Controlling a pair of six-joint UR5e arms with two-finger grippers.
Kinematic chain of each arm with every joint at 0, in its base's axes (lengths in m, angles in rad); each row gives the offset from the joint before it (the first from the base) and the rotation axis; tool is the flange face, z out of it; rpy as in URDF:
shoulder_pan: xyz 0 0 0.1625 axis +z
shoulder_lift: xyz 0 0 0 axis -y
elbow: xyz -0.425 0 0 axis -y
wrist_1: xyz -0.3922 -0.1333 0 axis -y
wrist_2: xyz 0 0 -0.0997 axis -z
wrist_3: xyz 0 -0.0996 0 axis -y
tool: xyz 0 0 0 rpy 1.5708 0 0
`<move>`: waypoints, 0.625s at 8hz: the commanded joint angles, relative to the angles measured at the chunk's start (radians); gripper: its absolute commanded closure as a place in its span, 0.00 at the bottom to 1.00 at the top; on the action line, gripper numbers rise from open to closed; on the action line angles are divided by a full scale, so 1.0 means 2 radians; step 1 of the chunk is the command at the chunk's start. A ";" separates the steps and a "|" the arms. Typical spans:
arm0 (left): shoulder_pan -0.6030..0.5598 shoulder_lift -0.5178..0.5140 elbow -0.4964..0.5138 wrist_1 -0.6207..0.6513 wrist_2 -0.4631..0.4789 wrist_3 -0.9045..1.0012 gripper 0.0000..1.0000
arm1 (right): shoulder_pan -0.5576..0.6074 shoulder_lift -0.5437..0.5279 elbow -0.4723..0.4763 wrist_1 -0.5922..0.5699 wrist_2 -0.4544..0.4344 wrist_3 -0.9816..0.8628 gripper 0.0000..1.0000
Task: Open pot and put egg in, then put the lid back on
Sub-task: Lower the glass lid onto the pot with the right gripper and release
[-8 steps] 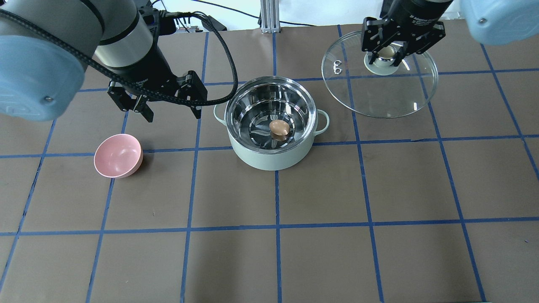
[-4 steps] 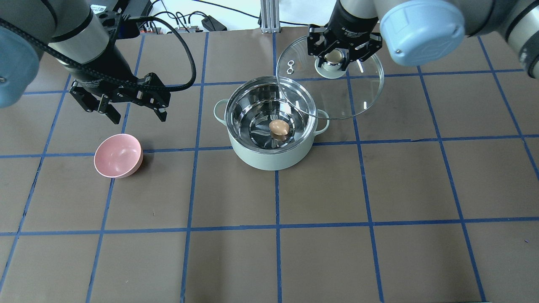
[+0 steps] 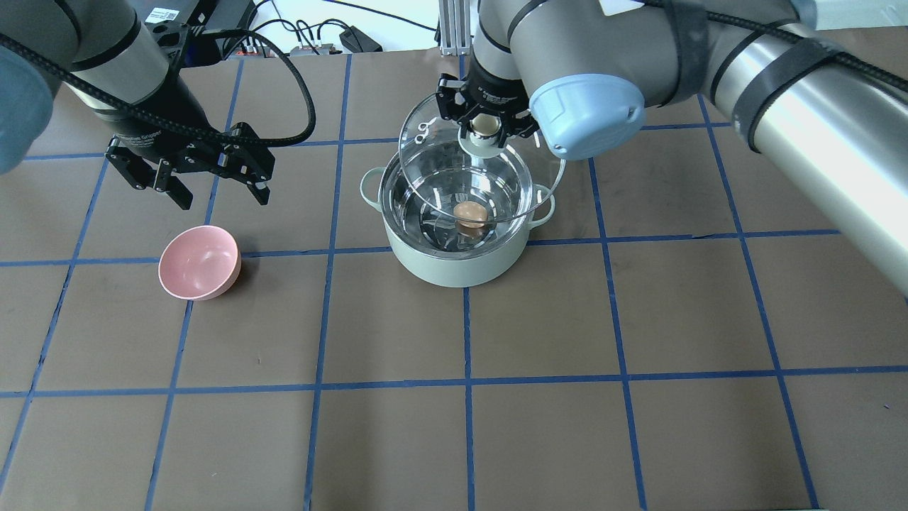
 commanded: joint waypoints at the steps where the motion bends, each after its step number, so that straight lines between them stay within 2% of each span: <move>1: 0.001 0.000 0.000 -0.001 -0.001 0.000 0.00 | 0.029 0.008 0.021 -0.019 -0.018 0.021 0.95; 3: 0.002 0.000 0.000 -0.001 0.000 0.000 0.00 | 0.035 0.014 0.031 -0.043 -0.019 0.039 0.95; 5: 0.003 0.000 0.000 -0.001 0.000 0.001 0.00 | 0.042 0.017 0.032 -0.043 -0.019 0.048 0.95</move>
